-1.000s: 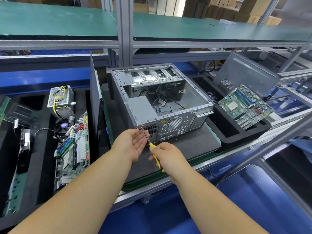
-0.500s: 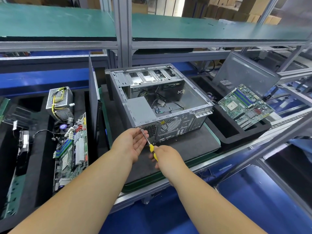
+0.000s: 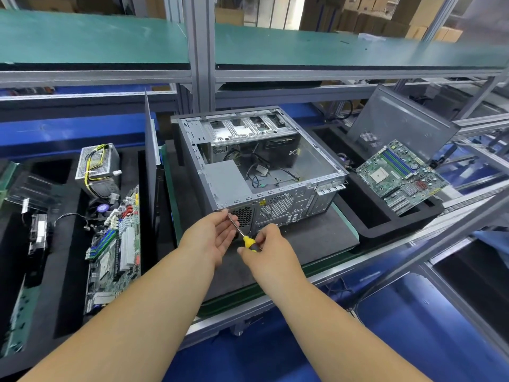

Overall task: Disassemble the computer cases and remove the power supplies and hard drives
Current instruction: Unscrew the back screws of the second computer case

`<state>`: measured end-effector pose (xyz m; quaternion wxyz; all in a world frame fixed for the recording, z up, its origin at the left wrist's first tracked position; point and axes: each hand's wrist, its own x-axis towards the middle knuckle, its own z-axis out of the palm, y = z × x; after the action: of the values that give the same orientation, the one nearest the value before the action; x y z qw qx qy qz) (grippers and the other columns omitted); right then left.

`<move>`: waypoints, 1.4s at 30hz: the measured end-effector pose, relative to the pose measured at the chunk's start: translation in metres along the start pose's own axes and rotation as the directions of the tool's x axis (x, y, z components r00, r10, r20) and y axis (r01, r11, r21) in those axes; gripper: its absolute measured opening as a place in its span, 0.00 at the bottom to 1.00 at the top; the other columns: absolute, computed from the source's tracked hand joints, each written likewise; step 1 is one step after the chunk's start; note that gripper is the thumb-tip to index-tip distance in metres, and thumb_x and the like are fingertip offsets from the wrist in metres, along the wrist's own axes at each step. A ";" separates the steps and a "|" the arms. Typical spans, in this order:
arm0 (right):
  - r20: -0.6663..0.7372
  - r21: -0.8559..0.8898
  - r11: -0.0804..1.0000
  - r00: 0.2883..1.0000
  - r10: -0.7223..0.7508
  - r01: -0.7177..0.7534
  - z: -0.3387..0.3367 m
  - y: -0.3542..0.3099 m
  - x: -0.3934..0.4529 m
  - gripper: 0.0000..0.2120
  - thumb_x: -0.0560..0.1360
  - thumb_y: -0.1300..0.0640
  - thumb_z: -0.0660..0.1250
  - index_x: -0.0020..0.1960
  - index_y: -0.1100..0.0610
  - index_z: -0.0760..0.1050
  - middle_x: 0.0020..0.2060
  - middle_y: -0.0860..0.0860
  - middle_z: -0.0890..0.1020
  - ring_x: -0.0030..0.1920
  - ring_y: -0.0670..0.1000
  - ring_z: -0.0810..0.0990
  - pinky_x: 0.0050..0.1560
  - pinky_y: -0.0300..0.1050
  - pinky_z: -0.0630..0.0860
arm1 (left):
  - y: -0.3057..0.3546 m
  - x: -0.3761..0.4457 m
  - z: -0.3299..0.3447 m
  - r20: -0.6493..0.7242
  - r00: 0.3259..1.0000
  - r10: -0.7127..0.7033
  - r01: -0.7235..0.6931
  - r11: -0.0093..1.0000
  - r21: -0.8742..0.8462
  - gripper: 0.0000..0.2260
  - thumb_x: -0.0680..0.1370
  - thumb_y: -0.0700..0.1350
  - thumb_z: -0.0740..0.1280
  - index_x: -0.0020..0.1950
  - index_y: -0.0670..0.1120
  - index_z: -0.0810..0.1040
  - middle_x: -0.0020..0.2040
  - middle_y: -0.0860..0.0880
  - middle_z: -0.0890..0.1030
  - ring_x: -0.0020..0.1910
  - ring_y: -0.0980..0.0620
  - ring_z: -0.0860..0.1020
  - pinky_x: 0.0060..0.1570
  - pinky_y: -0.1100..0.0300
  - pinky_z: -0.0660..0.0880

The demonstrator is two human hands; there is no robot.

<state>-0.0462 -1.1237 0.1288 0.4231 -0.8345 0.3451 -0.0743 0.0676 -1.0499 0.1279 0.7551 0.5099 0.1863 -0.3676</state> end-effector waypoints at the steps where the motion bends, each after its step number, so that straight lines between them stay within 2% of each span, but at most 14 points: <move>1: 0.003 0.004 1.000 1.000 -0.010 0.010 -0.001 0.000 -0.002 0.14 0.76 0.47 0.69 0.44 0.46 0.62 0.38 0.44 0.76 0.35 0.44 0.75 0.32 0.42 0.68 | -0.001 0.001 0.000 -0.005 1.000 0.008 -0.008 1.000 0.006 0.04 0.79 0.43 0.69 0.49 0.43 0.81 0.38 0.48 0.86 0.37 0.54 0.84 0.37 0.64 0.79; 6: -0.048 -0.066 0.991 0.992 -0.116 0.113 -0.008 0.002 -0.005 0.05 0.80 0.53 0.62 0.49 0.49 0.66 0.37 0.46 0.75 0.36 0.50 0.75 0.37 0.51 0.75 | -0.004 0.004 -0.001 -0.036 0.998 0.048 -0.046 0.998 0.041 0.04 0.77 0.44 0.71 0.45 0.44 0.82 0.35 0.50 0.86 0.33 0.58 0.84 0.31 0.66 0.76; 9: -0.077 -0.098 0.985 0.986 -0.151 0.143 -0.013 0.003 -0.003 0.06 0.79 0.53 0.64 0.48 0.47 0.66 0.36 0.45 0.75 0.36 0.46 0.74 0.35 0.47 0.72 | -0.005 0.004 -0.001 -0.039 0.997 0.070 -0.069 0.997 0.037 0.04 0.78 0.43 0.71 0.45 0.43 0.82 0.34 0.51 0.85 0.33 0.58 0.84 0.28 0.68 0.76; 15: -0.093 -0.043 0.992 0.988 -0.124 0.120 -0.018 0.009 -0.001 0.11 0.75 0.52 0.70 0.47 0.42 0.68 0.41 0.40 0.76 0.40 0.42 0.76 0.35 0.40 0.71 | -0.011 0.002 0.001 -0.037 0.995 0.096 -0.096 0.995 -0.002 0.06 0.80 0.42 0.68 0.45 0.43 0.82 0.36 0.50 0.85 0.34 0.57 0.83 0.30 0.68 0.78; 19: -0.094 -0.045 0.991 0.987 -0.132 0.128 -0.017 0.011 -0.001 0.12 0.72 0.53 0.72 0.46 0.42 0.69 0.42 0.40 0.76 0.41 0.41 0.75 0.35 0.39 0.70 | -0.014 0.002 0.002 -0.038 0.992 0.118 -0.119 0.992 -0.042 0.06 0.80 0.42 0.67 0.46 0.44 0.82 0.37 0.50 0.86 0.34 0.58 0.84 0.32 0.67 0.78; 25: -0.091 -0.049 0.988 0.984 -0.150 0.146 -0.018 0.015 0.000 0.10 0.74 0.51 0.70 0.47 0.42 0.69 0.40 0.40 0.76 0.40 0.41 0.76 0.35 0.38 0.71 | -0.016 0.002 0.001 -0.019 0.993 0.112 -0.113 0.991 -0.072 0.06 0.80 0.42 0.66 0.47 0.43 0.82 0.39 0.49 0.86 0.36 0.57 0.84 0.33 0.67 0.79; 29: 0.009 0.077 0.994 0.997 -0.079 0.078 -0.017 0.011 0.002 0.05 0.76 0.51 0.68 0.48 0.44 0.71 0.39 0.45 0.79 0.37 0.44 0.76 0.35 0.41 0.73 | -0.014 0.002 0.000 -0.008 0.995 0.098 -0.098 0.994 -0.051 0.07 0.81 0.42 0.65 0.47 0.44 0.82 0.37 0.50 0.86 0.34 0.58 0.84 0.35 0.68 0.80; 31: 0.109 0.202 0.979 0.994 0.012 -0.034 -0.015 0.004 0.002 0.02 0.79 0.52 0.66 0.49 0.48 0.73 0.38 0.48 0.82 0.33 0.46 0.76 0.35 0.43 0.74 | -0.012 0.003 0.001 -0.010 0.995 0.096 -0.096 0.995 -0.037 0.07 0.81 0.42 0.65 0.47 0.43 0.82 0.37 0.50 0.86 0.34 0.57 0.84 0.35 0.68 0.80; 33: 0.238 0.385 0.897 0.963 0.130 -0.216 -0.013 -0.005 0.002 0.02 0.80 0.55 0.63 0.50 0.53 0.74 0.33 0.50 0.83 0.28 0.47 0.73 0.29 0.41 0.71 | -0.011 0.003 0.001 -0.020 0.995 0.094 -0.095 0.995 -0.022 0.07 0.80 0.42 0.65 0.47 0.43 0.82 0.37 0.49 0.86 0.34 0.57 0.84 0.33 0.67 0.79; 36: 0.445 0.601 0.636 0.864 0.236 -0.483 -0.013 -0.015 -0.001 0.09 0.83 0.56 0.58 0.51 0.60 0.75 0.28 0.53 0.80 0.24 0.46 0.69 0.25 0.38 0.63 | -0.011 0.003 0.001 -0.026 0.995 0.101 -0.101 0.995 0.003 0.05 0.78 0.43 0.69 0.48 0.42 0.82 0.38 0.49 0.86 0.34 0.56 0.83 0.34 0.66 0.79; 38: 0.543 0.662 0.469 0.805 0.238 -0.585 -0.012 -0.016 -0.003 0.14 0.84 0.55 0.56 0.52 0.63 0.76 0.28 0.55 0.79 0.25 0.46 0.69 0.24 0.37 0.63 | -0.011 0.003 0.001 -0.026 0.994 0.108 -0.107 0.994 0.029 0.04 0.77 0.43 0.70 0.48 0.42 0.82 0.37 0.49 0.85 0.35 0.55 0.83 0.36 0.65 0.80; 40: 0.580 0.675 0.403 0.782 0.227 -0.618 -0.010 -0.014 -0.004 0.16 0.84 0.55 0.55 0.54 0.64 0.77 0.30 0.55 0.78 0.26 0.47 0.69 0.25 0.36 0.64 | -0.011 0.004 0.001 -0.028 0.994 0.109 -0.108 0.993 0.045 0.04 0.77 0.43 0.71 0.48 0.42 0.82 0.36 0.50 0.85 0.35 0.55 0.82 0.36 0.64 0.79; 42: 0.560 0.664 0.441 0.792 0.241 -0.604 -0.008 -0.011 -0.003 0.14 0.84 0.55 0.58 0.54 0.63 0.78 0.30 0.54 0.78 0.28 0.47 0.70 0.27 0.37 0.66 | -0.011 0.004 0.000 -0.032 0.993 0.110 -0.108 0.993 0.054 0.05 0.77 0.43 0.71 0.48 0.42 0.82 0.36 0.50 0.85 0.33 0.57 0.82 0.35 0.65 0.79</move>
<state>-0.0458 -1.1227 0.1428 0.8222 -0.4198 0.3812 0.0507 0.0624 -1.0540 0.1185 0.7572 0.5449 0.1617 -0.3217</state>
